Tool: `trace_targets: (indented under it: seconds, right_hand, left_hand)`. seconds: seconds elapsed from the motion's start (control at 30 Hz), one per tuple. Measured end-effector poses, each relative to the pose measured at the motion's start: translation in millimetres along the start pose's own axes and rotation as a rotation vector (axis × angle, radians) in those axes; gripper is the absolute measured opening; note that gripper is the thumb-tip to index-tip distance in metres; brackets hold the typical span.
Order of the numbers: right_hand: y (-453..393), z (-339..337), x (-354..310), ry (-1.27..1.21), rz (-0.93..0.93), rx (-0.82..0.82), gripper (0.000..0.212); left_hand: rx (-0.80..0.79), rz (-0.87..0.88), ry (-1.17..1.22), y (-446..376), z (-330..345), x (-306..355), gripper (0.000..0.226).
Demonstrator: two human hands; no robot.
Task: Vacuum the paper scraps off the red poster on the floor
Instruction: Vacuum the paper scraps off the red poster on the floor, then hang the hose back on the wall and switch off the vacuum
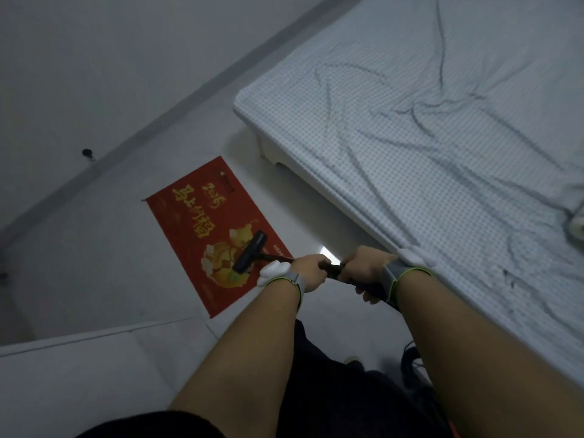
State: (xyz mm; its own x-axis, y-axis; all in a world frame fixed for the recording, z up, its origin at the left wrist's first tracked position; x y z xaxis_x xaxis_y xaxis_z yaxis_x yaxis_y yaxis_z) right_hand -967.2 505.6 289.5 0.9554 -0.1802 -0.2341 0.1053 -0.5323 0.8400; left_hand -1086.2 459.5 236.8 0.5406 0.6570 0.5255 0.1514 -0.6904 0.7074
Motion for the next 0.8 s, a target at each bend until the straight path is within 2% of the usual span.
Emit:
trace_targets:
  seconds: [0.17,0.27,0.37,0.43,0.57,0.67,0.8]
  right_hand:
    - [19,-16,68,0.026,-0.016,0.046,0.023]
    - [38,-34,120,0.072,-0.073,0.092,0.021]
    - [58,-58,173,0.159,-0.099,0.164,0.024]
    - [71,-71,183,0.301,-0.122,0.186,0.029]
    - [99,-98,238,0.395,-0.091,0.263,0.032]
    - [106,-113,261,0.366,-0.079,0.335,0.029]
    - [124,-123,299,0.361,-0.032,0.461,0.017]
  left_hand:
    - [-0.028,0.049,-0.095,15,58,38,0.041]
    - [-0.038,0.135,-0.190,32,105,79,0.038]
    - [-0.031,0.266,-0.369,47,149,125,0.043]
    - [-0.017,0.326,-0.426,49,162,140,0.047]
    - [-0.076,0.540,-0.546,69,216,198,0.052]
    - [-0.145,0.666,-0.472,81,242,230,0.042]
    - [-0.276,0.815,-0.551,104,290,258,0.026]
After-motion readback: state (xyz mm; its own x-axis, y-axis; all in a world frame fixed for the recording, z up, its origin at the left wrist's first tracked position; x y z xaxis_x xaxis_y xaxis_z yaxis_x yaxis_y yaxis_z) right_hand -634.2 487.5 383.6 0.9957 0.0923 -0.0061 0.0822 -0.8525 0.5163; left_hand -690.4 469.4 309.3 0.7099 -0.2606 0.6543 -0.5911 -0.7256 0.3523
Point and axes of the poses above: each hand's wrist, its own y-axis away from the middle knuckle, its own z-axis out of the palm, x = y × z, the point moved 10 cm from there along -y, towards the middle knuckle, and after that the axes turned 8 degrees about x, right-handed, at the moved point
